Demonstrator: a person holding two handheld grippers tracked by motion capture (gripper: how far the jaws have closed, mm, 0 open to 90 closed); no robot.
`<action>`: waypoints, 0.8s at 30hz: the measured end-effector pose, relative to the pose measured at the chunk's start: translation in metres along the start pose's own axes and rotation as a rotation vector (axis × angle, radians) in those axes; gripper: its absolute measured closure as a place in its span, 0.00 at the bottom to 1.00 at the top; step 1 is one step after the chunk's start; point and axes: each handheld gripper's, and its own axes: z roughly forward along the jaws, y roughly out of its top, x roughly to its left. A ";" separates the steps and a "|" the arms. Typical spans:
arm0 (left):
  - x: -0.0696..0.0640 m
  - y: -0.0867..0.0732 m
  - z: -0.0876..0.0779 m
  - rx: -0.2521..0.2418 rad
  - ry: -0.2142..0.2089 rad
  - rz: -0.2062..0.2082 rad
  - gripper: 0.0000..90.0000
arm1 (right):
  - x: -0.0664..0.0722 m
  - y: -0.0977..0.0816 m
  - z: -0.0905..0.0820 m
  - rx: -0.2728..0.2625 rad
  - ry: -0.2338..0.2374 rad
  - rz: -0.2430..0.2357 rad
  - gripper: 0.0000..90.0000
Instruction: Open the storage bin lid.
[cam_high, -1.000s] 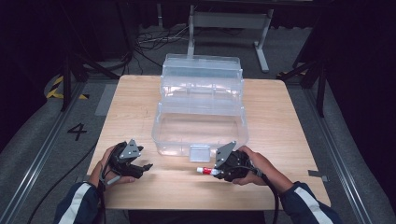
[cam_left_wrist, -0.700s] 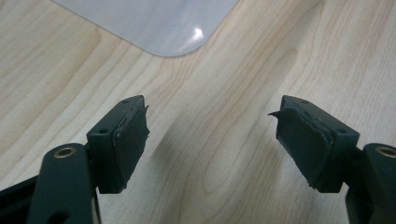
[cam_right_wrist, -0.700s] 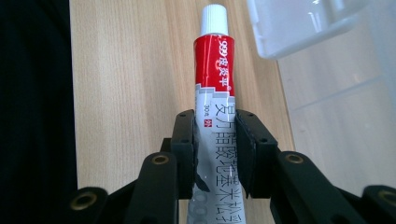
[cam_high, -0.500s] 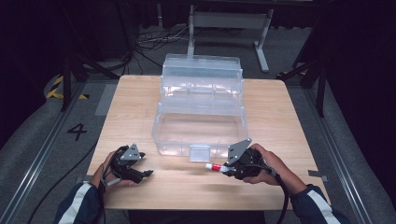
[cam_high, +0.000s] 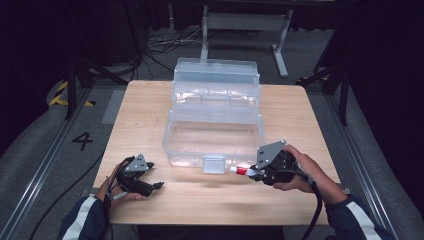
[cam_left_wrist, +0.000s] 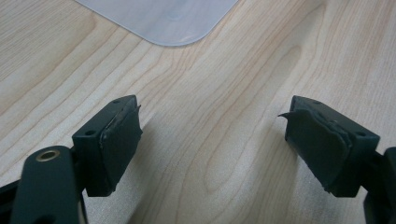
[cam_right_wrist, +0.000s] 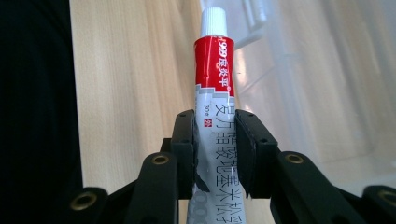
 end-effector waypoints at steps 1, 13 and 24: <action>0.000 0.000 0.000 0.000 0.000 0.000 0.21 | -0.001 0.001 -0.004 0.004 -0.003 -0.005 0.79; 0.000 0.000 0.000 0.000 0.000 0.000 0.20 | -0.024 0.018 -0.043 -0.016 -0.087 -0.003 0.79; 0.000 0.000 0.000 0.000 0.000 0.000 0.20 | -0.055 0.046 -0.038 0.014 -0.092 -0.012 0.79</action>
